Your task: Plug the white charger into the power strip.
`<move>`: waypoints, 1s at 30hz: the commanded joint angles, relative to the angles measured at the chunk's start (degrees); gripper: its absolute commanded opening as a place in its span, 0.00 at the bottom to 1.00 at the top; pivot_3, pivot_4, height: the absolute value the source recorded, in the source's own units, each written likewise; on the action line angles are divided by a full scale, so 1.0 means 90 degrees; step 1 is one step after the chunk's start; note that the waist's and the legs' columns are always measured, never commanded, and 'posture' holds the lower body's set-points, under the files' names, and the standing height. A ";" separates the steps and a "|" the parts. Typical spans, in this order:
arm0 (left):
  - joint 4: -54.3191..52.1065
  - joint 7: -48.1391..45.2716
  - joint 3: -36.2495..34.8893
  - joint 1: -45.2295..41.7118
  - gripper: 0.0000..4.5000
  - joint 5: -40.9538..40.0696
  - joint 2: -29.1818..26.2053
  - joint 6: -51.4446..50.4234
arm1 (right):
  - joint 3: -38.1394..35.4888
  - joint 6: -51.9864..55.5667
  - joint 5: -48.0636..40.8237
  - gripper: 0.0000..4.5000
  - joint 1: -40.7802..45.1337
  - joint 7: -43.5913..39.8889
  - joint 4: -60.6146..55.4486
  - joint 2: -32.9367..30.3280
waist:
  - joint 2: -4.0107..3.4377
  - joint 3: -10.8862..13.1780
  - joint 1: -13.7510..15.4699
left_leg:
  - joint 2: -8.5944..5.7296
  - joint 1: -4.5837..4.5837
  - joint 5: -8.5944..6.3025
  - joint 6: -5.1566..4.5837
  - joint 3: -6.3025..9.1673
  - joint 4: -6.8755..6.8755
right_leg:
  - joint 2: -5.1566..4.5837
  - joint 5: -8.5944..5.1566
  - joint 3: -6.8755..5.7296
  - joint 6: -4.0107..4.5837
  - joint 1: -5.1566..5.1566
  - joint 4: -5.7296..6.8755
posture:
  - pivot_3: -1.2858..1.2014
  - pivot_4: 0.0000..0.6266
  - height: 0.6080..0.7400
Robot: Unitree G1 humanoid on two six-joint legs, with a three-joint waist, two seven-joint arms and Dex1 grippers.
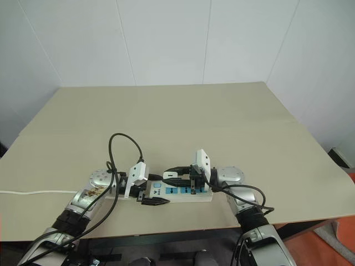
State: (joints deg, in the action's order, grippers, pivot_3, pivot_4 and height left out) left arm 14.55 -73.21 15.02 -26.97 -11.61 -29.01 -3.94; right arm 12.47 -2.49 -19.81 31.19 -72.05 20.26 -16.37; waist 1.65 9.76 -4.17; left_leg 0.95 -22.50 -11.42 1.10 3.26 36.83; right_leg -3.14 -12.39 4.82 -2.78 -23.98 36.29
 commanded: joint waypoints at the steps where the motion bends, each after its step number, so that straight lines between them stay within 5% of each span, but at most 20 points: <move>1: -0.0086 0.0017 -0.0098 0.0011 0.74 0.0062 -0.0163 -0.0035 | 0.0199 0.0044 0.0271 0.26 -0.0051 -0.0033 0.0168 0.0050 | 0.0000 0.0000 0.0009 | 0.0000 0.0002 0.0000 0.0000 0.0000 -0.0001 | 0.0000 0.0000 0.0000 0.0001 0.0002 0.0000 | 0.52 0.24 1.00; 30: -0.0296 0.0078 -0.0325 0.0136 0.74 -0.0055 -0.0411 -0.0022 | 0.0194 -0.0281 0.0422 0.26 -0.0052 -0.0509 0.1190 -0.0138 | 0.0004 -0.0002 0.0006 | 0.0002 0.0058 -0.0003 -0.0004 -0.0001 -0.0012 | 0.0000 -0.0008 -0.0001 0.0010 0.0066 -0.0015 | 0.52 0.24 1.00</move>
State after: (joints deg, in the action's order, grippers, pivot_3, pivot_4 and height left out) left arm 13.43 -72.44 15.14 -25.83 -11.67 -29.73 -3.99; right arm 12.94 -6.04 -19.31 33.20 -75.70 26.61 -15.99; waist 1.68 9.74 -4.11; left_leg 0.96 -21.97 -11.45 1.06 3.26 36.72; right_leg -3.14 -12.46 4.81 -2.68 -23.38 36.16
